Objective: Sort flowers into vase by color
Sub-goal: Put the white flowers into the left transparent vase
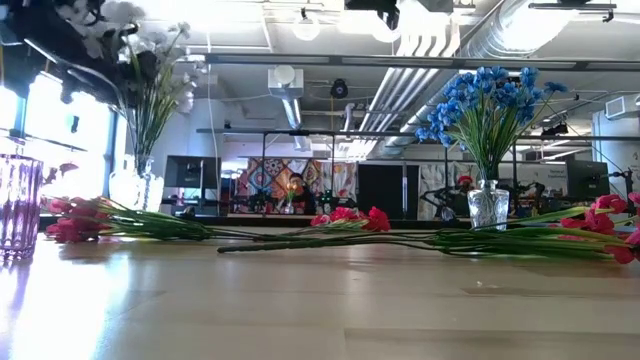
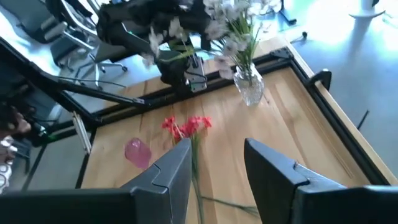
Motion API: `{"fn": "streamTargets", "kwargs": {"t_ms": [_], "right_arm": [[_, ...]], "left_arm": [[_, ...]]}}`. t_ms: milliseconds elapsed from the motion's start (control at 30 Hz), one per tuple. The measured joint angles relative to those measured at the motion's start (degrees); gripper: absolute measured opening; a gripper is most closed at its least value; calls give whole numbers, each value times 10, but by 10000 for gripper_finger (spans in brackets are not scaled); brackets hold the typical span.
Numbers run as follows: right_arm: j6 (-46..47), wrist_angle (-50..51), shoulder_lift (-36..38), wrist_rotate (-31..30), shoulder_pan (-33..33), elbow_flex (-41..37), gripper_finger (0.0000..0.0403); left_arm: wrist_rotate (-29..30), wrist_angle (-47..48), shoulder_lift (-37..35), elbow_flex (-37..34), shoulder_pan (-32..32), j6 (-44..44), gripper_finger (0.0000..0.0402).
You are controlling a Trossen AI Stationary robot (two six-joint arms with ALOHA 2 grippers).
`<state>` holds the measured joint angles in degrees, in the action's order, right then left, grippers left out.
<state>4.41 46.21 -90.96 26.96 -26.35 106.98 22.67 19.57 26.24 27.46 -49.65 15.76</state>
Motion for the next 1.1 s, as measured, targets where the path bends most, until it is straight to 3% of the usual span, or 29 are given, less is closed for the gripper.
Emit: {"fn": "streamTargets", "kwargs": {"t_ms": [200, 400, 567, 633, 767, 933, 1100], "right_arm": [[17, -3, 0, -76, 29, 0, 138], [33, 18, 0, -139, 59, 0, 138], [36, 35, 0, -184, 81, 0, 141], [38, 33, 0, -194, 85, 0, 150], [48, 14, 0, -207, 86, 0, 183], [60, -22, 0, -207, 83, 0, 216], [61, -24, 0, -205, 83, 0, 222]], "left_arm": [[-35, 34, -1, -5, 0, -10, 75], [-113, 52, -15, -5, 0, -26, 150], [-155, 75, -23, 35, 0, -58, 197], [-134, 93, -23, 60, 0, -85, 211], [-38, 109, -23, 89, -2, -136, 226], [3, 107, -14, 91, -18, -153, 224], [23, 106, 3, 89, -36, -135, 223]]}}
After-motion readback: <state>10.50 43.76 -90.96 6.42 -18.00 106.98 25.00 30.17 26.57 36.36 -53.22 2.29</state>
